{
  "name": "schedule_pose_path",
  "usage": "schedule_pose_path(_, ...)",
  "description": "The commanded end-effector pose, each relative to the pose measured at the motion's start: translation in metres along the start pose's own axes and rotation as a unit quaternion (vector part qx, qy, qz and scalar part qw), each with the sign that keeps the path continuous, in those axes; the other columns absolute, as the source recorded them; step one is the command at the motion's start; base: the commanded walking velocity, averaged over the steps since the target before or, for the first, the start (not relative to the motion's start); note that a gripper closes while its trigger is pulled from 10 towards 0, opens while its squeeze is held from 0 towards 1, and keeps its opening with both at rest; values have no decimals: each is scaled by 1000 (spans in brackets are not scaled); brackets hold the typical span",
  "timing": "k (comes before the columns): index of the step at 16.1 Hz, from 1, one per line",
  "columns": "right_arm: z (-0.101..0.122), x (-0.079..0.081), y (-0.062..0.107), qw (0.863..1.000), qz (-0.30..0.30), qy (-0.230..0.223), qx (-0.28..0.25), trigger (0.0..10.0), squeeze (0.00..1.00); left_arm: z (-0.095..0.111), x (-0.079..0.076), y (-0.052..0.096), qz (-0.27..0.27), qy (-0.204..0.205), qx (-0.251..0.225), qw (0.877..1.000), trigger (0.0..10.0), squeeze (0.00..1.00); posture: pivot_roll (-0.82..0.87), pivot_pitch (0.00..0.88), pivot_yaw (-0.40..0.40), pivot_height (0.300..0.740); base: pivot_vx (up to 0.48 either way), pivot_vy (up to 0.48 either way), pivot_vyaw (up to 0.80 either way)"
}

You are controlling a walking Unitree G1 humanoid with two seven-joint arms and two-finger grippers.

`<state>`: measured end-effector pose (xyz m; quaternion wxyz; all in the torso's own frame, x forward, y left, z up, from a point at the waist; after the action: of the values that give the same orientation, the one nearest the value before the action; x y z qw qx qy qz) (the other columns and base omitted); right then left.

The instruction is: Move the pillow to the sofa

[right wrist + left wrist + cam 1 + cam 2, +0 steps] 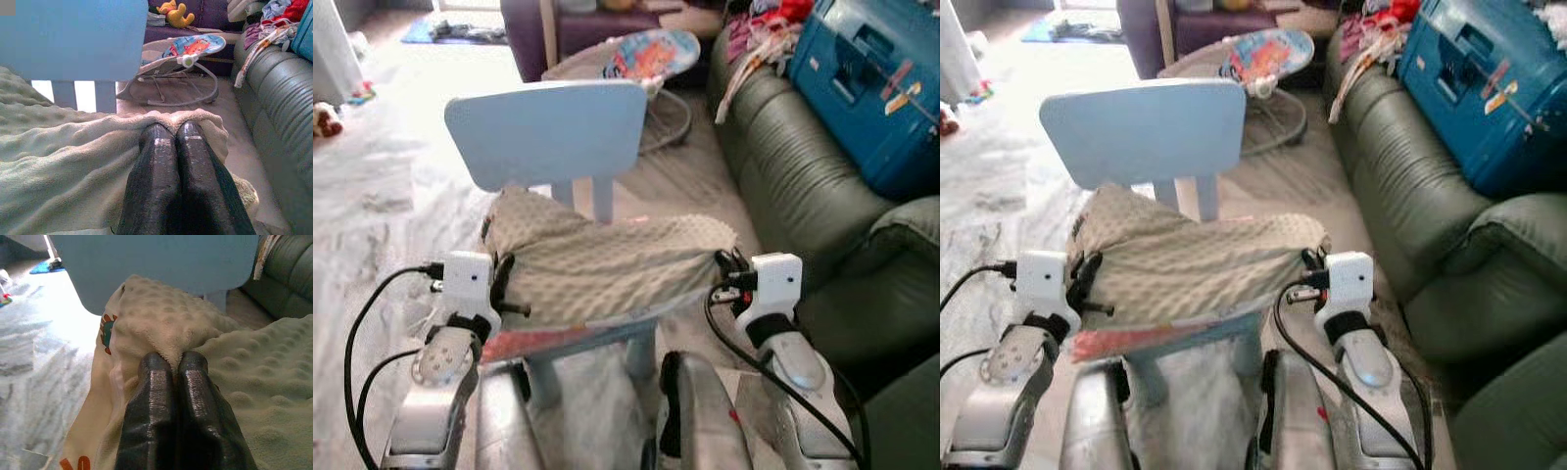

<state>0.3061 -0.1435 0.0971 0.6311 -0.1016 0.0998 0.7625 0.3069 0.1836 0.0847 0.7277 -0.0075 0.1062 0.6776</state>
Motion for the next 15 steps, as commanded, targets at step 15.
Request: schedule_pose_path(15, 24, -4, -13, 1000, -12, -1, -29, 10000, 0, 13, -16, -12, -4, -13, -34, 999, 10000, 0, 17, 0, -60, 740, 0, 0, 0)
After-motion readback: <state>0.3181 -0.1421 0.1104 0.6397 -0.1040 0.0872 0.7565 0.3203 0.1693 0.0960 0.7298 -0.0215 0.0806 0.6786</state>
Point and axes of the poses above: a point about 5 cm out from each wrist's last joint towards the gripper, its own y axis pointing back from the gripper into the wrist, its own z axis along the axis of the wrist's last joint, x = y × z, the point moved 6 cm from there along -y, pointing out of the wrist towards the gripper, and after that the axes turned 15 degrees about y, right-handed, at the moved point
